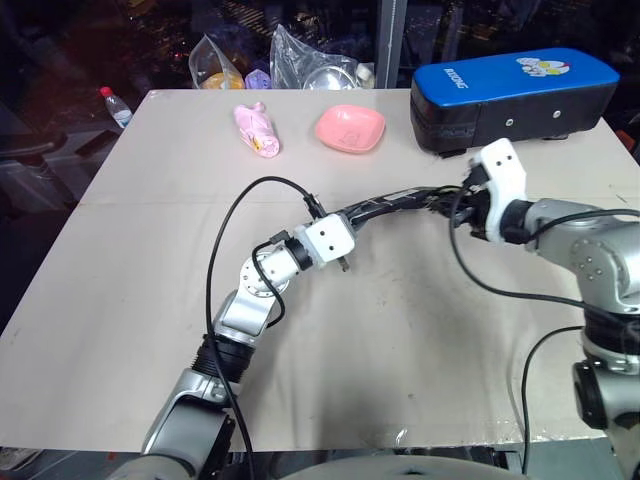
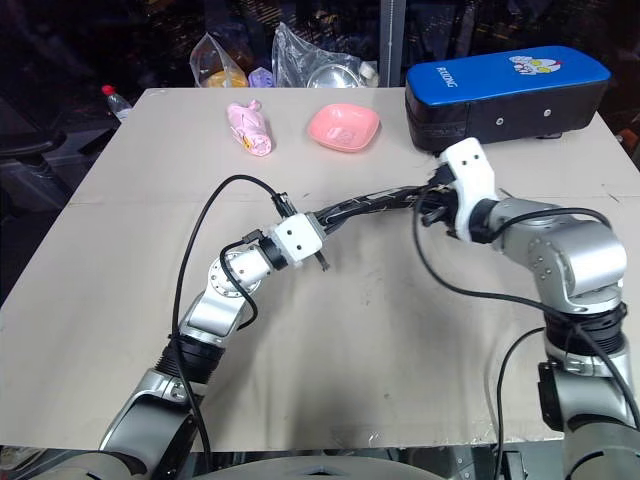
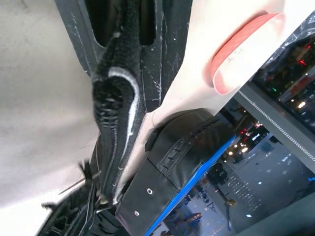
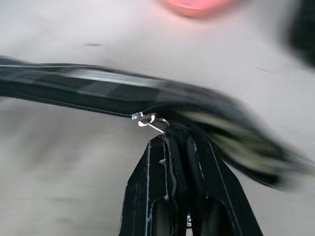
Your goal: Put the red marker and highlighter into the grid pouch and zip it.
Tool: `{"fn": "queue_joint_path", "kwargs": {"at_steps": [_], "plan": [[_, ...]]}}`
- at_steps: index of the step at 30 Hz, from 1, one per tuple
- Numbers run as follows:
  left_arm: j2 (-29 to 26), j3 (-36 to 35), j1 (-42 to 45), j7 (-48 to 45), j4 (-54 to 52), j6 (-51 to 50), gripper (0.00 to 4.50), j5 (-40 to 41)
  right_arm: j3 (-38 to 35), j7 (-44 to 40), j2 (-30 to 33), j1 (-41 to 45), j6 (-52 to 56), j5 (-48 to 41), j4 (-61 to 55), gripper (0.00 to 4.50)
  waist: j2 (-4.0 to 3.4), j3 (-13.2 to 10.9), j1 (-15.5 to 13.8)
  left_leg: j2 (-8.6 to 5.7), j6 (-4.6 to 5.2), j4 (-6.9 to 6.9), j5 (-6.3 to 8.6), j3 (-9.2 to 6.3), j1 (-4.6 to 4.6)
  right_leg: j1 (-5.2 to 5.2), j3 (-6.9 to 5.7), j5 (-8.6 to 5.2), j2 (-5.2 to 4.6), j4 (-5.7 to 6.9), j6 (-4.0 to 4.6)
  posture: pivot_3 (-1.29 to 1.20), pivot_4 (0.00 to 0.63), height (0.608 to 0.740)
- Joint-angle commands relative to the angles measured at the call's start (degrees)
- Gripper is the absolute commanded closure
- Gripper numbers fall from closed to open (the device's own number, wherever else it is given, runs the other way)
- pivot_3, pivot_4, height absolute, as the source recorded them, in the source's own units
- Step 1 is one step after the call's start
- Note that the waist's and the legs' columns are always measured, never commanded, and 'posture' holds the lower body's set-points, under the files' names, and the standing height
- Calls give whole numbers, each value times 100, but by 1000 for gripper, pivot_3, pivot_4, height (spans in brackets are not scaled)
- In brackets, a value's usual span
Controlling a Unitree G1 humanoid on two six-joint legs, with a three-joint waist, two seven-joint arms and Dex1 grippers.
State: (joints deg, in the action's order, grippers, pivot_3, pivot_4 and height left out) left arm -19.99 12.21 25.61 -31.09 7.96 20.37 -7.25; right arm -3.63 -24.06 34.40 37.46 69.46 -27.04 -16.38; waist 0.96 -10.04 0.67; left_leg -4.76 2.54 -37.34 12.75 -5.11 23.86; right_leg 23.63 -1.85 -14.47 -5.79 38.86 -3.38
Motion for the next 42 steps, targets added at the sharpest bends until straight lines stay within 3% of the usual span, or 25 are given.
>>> {"fn": "queue_joint_path", "kwargs": {"at_steps": [1, 10, 15, 17, 20, 23, 28, 32, 36, 42], "plan": [[-141, -259, -32, 142, -121, 118, 4500, 53, -557, 405, 346, 81, -340, 473, 416, 4446, 0, 0, 4, 0, 0, 2, 0, 0, 0, 0, 0, 0, -1, 0, 0, 0, 150, 734], [-189, -250, -10, 111, -17, 145, 4500, 87, -365, 159, 359, -120, -578, 311, 215, 4446, 0, 0, -8, 2, 2, 2, 1, 1, 0, -1, 1, 0, -1, -2, 0, 0, 150, 734], [-277, -278, -44, 77, 51, 165, 4500, 104, -380, -63, 492, -315, -846, 294, 190, 2644, 0, 0, -11, 1, 2, 2, 1, 0, 0, 0, 0, 0, -1, -2, 0, 0, 150, 734], [-321, -269, -76, -22, 61, 113, 4500, 172, -361, -396, 618, -445, -895, 142, 89, 1528, 0, 0, -11, 1, 3, 2, 1, 0, 0, -1, 0, 0, -1, -3, 0, 0, 150, 734], [-476, -249, -248, -368, 12, -80, 3459, 358, -75, -1646, 1418, -1236, -1988, 265, -206, 16, -1, 0, -33, 1, 8, 3, 5, -2, 0, -3, -5, -1, 0, -7, -1, 0, 150, 734], [-544, -470, -466, -223, -166, -103, 2106, 445, -84, -2184, 1785, -1988, -2973, 520, -83, 0, 0, -2, -43, 1, 14, 2, 9, 2, 0, -6, -5, -2, -1, -14, -3, 0, 150, 734], [-1021, -661, -1442, -1091, -999, -736, 30, 1440, -359, -2659, 1337, -2645, -4272, 352, 327, 0, -2, -2, 36, 12, 15, 0, 10, 15, -10, -7, 15, -1, -15, -9, -4, 0, 150, 734], [-1330, -954, -2119, -1393, -1646, -1575, 30, 2154, -581, -2921, 917, -2835, -5223, 286, 801, 0, -6, -4, -5, 21, 15, 2, 9, 14, -12, -7, 15, -2, -10, -8, -1, 0, 150, 734], [-1626, -1256, -3043, -1309, -2267, -2624, 30, 2451, -769, -3759, 793, -3083, -6059, 116, 1695, 0, -6, -2, -51, 21, 16, -3, 10, 13, -11, -14, 15, -2, -10, -23, -1, 0, 150, 734], [-1288, -1618, -3716, -825, -3190, -3500, 30, 3078, -891, -4610, 766, -3180, -6513, -149, 2552, 0, -10, -2, -123, 24, 20, -1, 13, 15, -12, -17, 17, -1, -12, -35, 0, 0, 150, 734]]}}
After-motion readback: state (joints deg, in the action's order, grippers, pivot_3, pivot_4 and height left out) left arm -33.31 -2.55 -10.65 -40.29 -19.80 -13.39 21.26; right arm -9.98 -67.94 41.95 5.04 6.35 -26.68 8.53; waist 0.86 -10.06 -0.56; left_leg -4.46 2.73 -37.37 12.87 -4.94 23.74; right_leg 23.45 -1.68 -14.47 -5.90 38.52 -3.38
